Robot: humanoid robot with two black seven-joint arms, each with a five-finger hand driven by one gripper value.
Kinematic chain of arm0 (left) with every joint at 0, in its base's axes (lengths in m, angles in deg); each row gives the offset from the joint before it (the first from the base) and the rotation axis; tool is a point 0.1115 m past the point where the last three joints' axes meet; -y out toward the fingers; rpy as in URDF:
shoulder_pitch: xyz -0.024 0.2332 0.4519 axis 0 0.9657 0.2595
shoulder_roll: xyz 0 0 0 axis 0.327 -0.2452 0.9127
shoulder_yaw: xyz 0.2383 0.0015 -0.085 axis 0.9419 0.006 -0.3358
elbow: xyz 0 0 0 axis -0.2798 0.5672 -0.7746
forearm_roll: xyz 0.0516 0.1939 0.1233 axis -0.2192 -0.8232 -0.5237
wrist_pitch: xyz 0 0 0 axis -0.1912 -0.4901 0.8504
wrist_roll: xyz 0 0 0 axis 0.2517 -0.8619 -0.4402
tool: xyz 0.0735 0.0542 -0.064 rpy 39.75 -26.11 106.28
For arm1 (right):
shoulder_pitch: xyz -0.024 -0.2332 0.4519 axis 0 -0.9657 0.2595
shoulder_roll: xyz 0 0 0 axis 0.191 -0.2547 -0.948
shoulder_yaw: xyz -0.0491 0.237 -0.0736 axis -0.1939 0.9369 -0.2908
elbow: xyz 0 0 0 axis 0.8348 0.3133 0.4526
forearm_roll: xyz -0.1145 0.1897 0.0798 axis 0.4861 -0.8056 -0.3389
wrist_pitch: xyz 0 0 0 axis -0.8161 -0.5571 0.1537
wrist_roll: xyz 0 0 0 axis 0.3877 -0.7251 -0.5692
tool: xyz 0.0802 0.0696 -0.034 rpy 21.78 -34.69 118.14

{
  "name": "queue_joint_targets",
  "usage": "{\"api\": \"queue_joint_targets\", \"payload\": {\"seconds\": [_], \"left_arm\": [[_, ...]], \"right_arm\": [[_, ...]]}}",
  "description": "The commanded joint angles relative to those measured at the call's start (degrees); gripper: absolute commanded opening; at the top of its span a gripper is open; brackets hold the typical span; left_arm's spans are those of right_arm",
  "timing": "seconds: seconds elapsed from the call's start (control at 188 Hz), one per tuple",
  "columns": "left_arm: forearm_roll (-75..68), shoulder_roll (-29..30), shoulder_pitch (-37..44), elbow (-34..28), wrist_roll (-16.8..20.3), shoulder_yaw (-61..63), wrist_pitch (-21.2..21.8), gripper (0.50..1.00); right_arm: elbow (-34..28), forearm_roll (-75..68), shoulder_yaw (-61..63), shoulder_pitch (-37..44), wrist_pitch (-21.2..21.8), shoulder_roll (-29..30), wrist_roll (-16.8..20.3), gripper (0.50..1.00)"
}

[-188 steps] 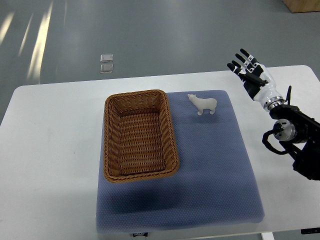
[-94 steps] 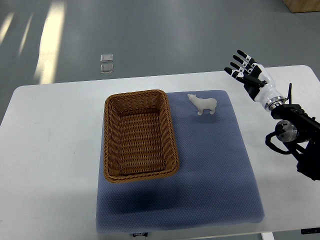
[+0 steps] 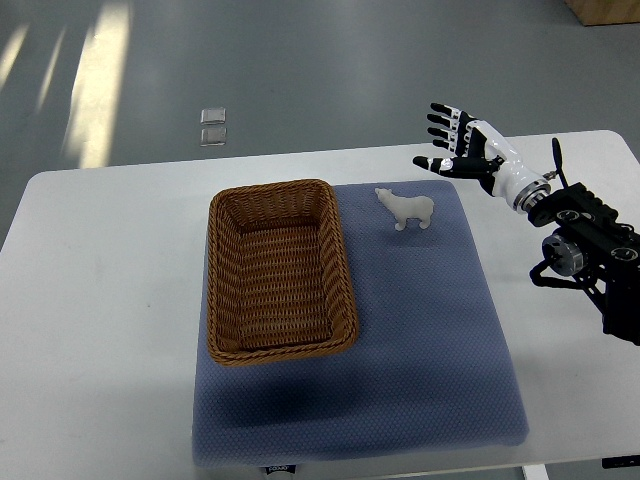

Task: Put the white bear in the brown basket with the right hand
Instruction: 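Move the right hand down toward the white polar bear figurine, then close the right hand fingers around the white bear and lift it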

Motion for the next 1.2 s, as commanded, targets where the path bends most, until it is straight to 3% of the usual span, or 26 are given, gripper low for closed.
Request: {"api": "queue_joint_targets", "payload": {"seconds": [0.0,0.74,0.9,1.081,1.192], "left_arm": [[0.0,0.0,0.0,0.0,0.0,0.0,0.0,1.000],[0.0,0.0,-0.4,0.1,0.0,0.1,0.0,1.000],[0.0,0.0,-0.5,0.1,0.0,0.1,0.0,1.000],[0.0,0.0,-0.6,0.0,0.0,0.2,0.0,1.000],[0.0,0.0,-0.6,0.1,0.0,0.2,0.0,1.000]], "right_arm": [[0.0,3.4,-3.7,1.7,-0.5,-0.9,0.0,0.926],[1.1,26.9,-20.9,8.2,-4.7,-2.0,-0.3,0.924],[3.4,30.0,-22.7,8.8,-7.4,-1.7,0.1,0.921],[5.5,30.8,-27.7,10.0,-10.5,-0.9,0.3,0.907],[5.5,30.8,-28.5,10.1,-11.0,-0.7,0.3,0.872]]}}
